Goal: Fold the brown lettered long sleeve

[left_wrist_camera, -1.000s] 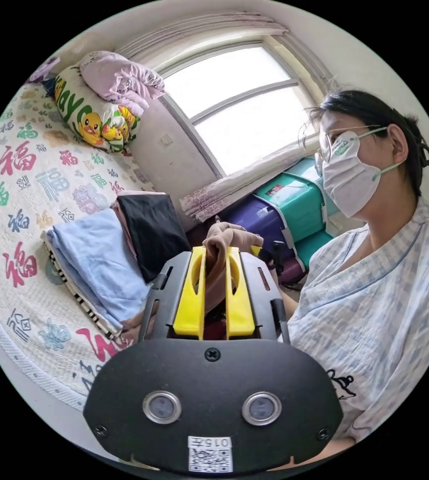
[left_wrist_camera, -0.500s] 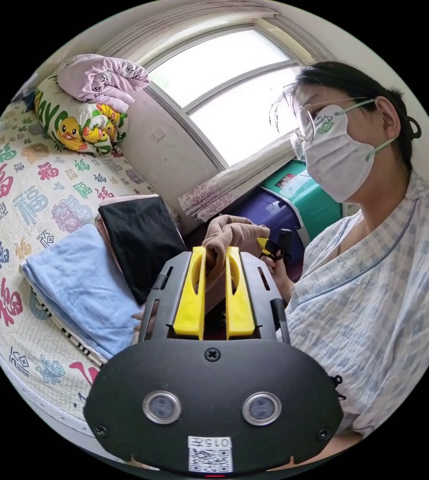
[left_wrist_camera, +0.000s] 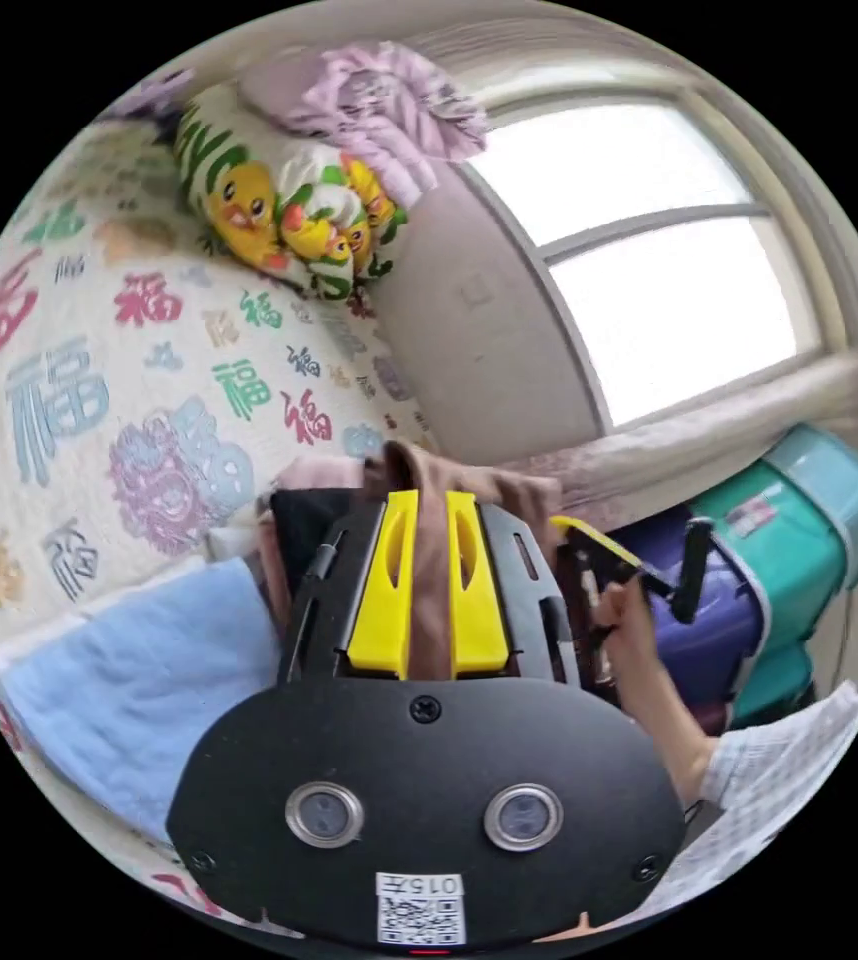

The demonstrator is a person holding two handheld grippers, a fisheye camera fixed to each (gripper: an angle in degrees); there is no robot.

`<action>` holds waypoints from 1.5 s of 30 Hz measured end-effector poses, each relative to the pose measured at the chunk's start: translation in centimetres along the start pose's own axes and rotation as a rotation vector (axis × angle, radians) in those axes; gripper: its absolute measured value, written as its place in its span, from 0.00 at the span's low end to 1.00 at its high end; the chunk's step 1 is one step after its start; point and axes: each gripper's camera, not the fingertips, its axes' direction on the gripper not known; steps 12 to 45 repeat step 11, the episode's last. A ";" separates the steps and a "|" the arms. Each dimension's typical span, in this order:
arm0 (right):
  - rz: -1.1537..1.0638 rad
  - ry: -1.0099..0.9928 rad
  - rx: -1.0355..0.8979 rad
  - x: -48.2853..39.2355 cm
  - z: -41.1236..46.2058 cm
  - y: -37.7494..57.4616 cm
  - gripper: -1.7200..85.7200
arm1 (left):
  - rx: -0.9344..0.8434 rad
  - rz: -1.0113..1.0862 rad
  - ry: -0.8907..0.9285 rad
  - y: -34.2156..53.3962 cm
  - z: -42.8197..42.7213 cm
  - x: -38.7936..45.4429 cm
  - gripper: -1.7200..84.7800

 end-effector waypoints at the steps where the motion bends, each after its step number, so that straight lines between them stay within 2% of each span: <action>1: 0.012 -0.047 -0.013 -1.3 1.2 0.6 0.09 | 0.020 -0.007 0.055 0.4 -0.2 -0.4 0.08; 2: -0.025 -0.174 0.030 -2.9 1.2 2.2 0.09 | 0.042 0.008 0.085 1.5 -1.4 -0.4 0.08; 5: -0.103 -0.414 0.027 -7.3 2.4 7.3 0.10 | 0.017 0.059 -0.155 5.8 -6.0 -0.8 0.09; 8: -0.181 -0.556 -0.103 -12.6 6.2 11.2 0.11 | -0.017 -0.084 -0.341 10.3 -11.6 -5.0 0.11; 11: -0.241 -0.700 -0.233 -18.7 10.3 13.0 0.12 | 0.016 -0.283 -0.389 13.6 -16.3 -9.9 0.11; 45: -0.241 -0.700 -0.233 -18.7 10.3 13.0 0.12 | 0.016 -0.283 -0.389 13.6 -16.3 -9.9 0.11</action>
